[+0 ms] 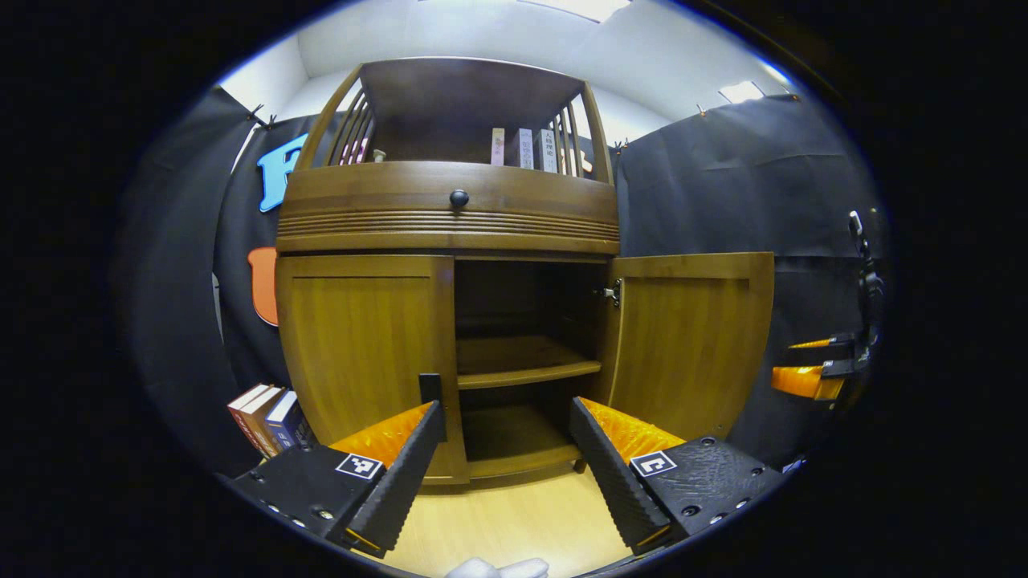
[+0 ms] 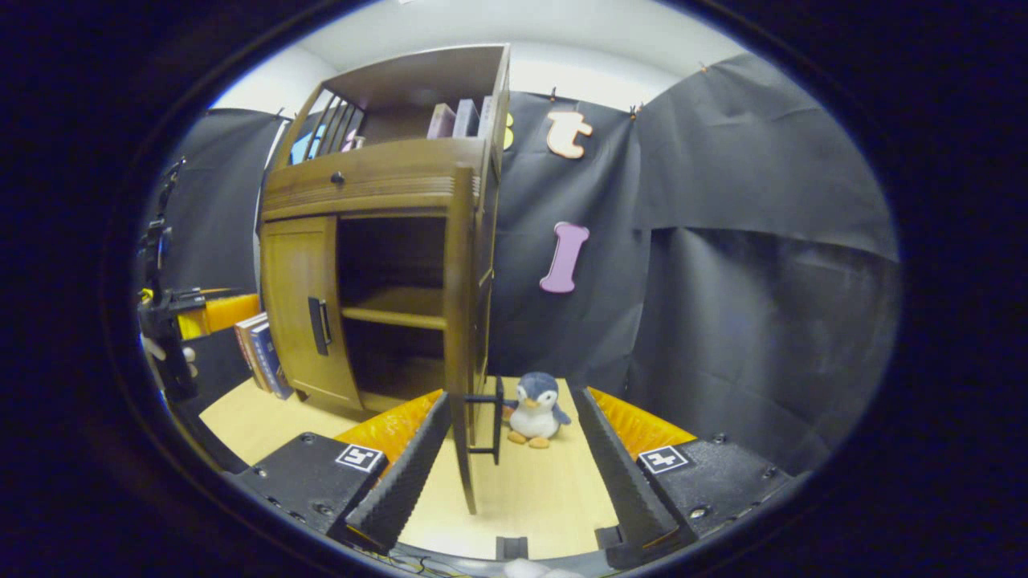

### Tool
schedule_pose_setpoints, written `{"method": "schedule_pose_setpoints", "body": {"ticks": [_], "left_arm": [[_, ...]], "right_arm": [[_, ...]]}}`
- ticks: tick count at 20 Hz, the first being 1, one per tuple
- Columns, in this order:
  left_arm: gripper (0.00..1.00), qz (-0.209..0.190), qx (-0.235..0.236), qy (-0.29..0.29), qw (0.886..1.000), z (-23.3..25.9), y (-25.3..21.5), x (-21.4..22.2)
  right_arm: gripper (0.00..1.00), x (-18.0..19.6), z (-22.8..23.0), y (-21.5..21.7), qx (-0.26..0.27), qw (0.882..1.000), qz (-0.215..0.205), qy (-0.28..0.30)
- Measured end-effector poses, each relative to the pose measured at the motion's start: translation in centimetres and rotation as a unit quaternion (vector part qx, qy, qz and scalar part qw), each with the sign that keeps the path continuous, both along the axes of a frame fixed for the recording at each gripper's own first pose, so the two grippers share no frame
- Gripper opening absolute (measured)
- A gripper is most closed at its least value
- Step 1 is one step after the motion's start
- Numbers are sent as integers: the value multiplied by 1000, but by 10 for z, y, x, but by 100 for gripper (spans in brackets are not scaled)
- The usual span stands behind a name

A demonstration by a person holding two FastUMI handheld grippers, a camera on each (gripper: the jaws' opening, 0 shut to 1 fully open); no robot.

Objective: Open the right door of the double-door shoe cabinet with the right hand, and open the left door with the left hand.

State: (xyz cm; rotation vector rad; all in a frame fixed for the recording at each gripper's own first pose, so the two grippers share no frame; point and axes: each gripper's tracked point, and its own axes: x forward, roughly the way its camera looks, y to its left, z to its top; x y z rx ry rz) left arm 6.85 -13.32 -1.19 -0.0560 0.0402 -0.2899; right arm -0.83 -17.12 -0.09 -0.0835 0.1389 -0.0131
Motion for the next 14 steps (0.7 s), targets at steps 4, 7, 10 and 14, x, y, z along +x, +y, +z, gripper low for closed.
{"method": "schedule_pose_setpoints", "body": {"ticks": [4, 7, 10, 14], "left_arm": [[96, 24, 11, -2, 1000, -4, 44, -2], [96, 48, 18, -2, 999, -7, 76, -7], [96, 74, 24, -1, 997, -9, 107, -12], [96, 111, 30, -1, 993, -15, 137, -11]], "right_arm": [[100, -2, 32, 59, 19, 999, -3, -40], [100, 2, 40, 99, 46, 997, -6, -58], [100, 7, 35, 126, 51, 996, -15, -69], [100, 16, 12, 163, 48, 997, -13, -61]]}}
